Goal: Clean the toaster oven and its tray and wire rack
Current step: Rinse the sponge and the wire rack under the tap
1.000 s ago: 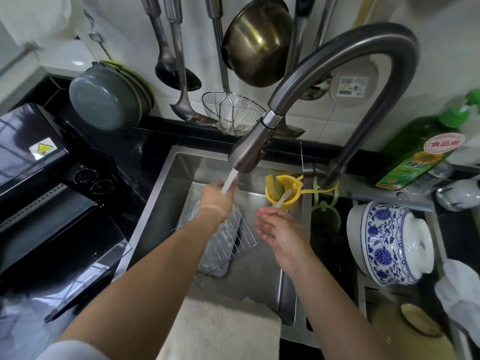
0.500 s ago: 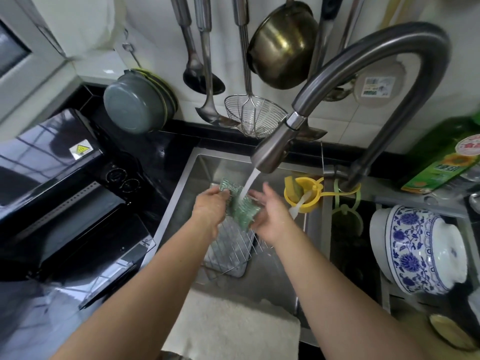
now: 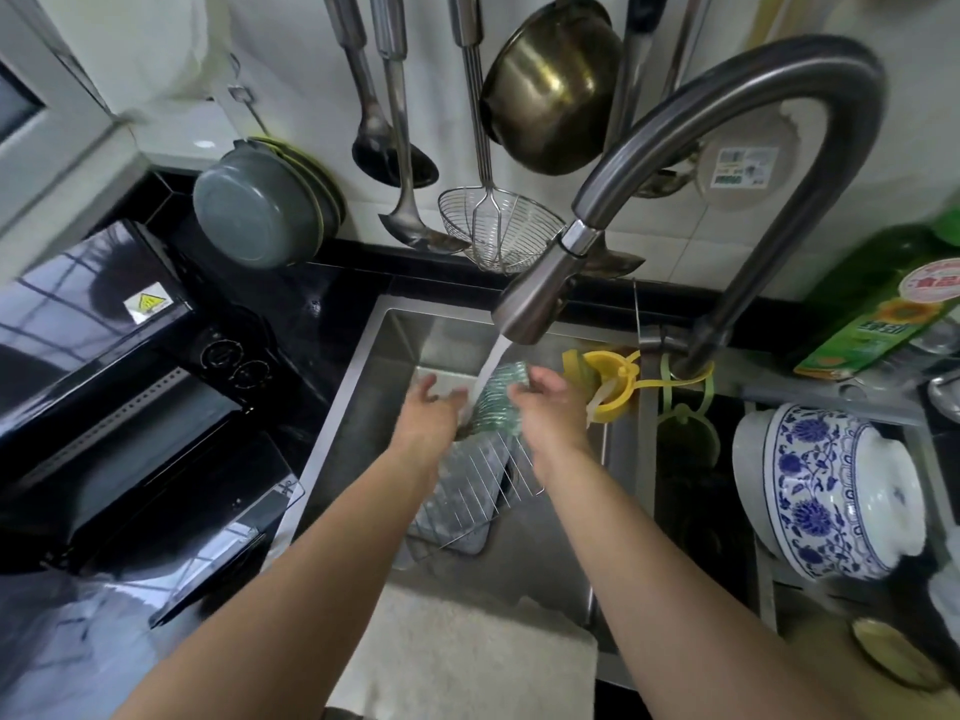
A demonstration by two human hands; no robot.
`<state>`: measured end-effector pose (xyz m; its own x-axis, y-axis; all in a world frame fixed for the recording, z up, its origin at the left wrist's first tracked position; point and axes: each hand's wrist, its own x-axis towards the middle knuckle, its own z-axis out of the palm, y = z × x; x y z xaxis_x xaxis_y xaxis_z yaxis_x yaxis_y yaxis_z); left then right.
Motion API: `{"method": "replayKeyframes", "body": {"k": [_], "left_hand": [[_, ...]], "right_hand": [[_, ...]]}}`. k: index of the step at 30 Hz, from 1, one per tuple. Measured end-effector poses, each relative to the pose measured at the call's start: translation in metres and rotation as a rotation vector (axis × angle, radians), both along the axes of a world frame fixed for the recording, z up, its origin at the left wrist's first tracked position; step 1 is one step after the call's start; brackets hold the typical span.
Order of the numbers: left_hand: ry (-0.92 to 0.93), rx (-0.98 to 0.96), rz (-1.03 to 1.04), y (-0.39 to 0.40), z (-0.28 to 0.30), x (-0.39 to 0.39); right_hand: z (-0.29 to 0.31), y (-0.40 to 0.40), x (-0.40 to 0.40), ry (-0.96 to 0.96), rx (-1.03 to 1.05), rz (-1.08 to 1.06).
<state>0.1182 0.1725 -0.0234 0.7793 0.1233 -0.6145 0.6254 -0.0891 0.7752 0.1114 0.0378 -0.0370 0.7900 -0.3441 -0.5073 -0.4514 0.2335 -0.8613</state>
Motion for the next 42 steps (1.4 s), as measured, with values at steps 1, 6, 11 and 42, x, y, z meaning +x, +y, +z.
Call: {"method": "replayKeyframes", "body": {"k": [1, 6, 11, 42], "left_hand": [[0.058, -0.174, 0.004, -0.007, 0.0, -0.001], [0.247, -0.553, 0.111, -0.023, -0.009, -0.002], [0.295, -0.67, 0.313, -0.024, -0.012, 0.002], [0.232, -0.592, 0.301, -0.022, 0.003, 0.013]], "right_hand": [[0.004, 0.007, -0.004, -0.045, -0.072, 0.072], [0.022, 0.002, -0.016, -0.075, -0.072, 0.261], [0.034, -0.063, -0.014, -0.089, -0.115, 0.108], [0.039, -0.136, 0.05, 0.373, -2.144, 1.226]]}}
